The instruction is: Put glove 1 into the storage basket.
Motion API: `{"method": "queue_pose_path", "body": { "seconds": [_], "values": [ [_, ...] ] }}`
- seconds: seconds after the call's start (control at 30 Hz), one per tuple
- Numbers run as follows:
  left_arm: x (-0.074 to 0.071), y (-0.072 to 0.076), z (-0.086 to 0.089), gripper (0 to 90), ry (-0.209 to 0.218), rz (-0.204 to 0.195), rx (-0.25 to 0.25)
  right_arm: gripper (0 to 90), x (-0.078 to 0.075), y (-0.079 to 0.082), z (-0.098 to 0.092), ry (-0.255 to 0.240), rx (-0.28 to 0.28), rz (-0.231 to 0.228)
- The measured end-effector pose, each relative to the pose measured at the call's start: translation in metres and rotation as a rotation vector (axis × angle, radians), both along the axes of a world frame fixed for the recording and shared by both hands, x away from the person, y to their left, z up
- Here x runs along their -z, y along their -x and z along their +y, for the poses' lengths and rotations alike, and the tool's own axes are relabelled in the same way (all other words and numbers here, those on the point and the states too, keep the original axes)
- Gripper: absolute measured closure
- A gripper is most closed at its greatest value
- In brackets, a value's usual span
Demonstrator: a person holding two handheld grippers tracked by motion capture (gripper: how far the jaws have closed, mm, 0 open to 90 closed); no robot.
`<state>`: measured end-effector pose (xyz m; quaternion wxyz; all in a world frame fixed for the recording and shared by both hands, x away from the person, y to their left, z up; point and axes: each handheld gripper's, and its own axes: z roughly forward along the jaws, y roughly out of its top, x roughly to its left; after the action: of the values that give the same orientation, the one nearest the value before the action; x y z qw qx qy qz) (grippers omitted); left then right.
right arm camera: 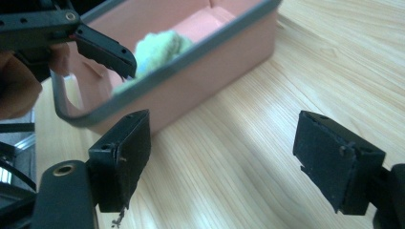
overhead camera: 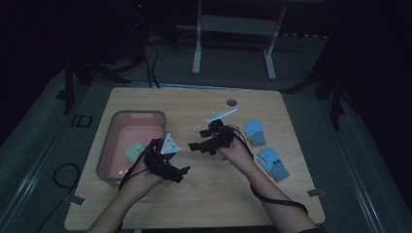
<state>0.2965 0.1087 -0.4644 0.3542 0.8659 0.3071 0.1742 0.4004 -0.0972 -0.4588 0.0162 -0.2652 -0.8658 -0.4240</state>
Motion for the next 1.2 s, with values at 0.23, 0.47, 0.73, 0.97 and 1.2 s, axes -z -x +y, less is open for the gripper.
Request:
{"method": "queue_pose_path", "body": {
  "seconds": [0.23, 0.47, 0.73, 0.97, 1.2],
  "values": [
    [0.007, 0.001, -0.018, 2.5, 0.007, -0.019, 0.048, 16.1, 0.004, 0.006, -0.022, 0.008, 0.023, -0.034],
    [0.013, 0.001, -0.033, 2.5, 0.032, -0.033, 0.083, 14.6, 0.005, 0.014, -0.041, 0.005, 0.034, -0.04],
    [0.033, 0.004, -0.05, 2.5, 0.027, 0.001, 0.125, 14.6, 0.014, 0.018, -0.067, 0.006, 0.069, -0.022],
    [0.049, 0.006, -0.057, 2.6, 0.047, 0.025, 0.146, 15.4, 0.03, 0.02, -0.09, 0.018, 0.105, -0.018],
    [0.069, 0.009, -0.062, 2.5, 0.033, 0.03, 0.158, 15.6, 0.05, 0.023, -0.116, 0.015, 0.163, -0.003]
  ]
}}
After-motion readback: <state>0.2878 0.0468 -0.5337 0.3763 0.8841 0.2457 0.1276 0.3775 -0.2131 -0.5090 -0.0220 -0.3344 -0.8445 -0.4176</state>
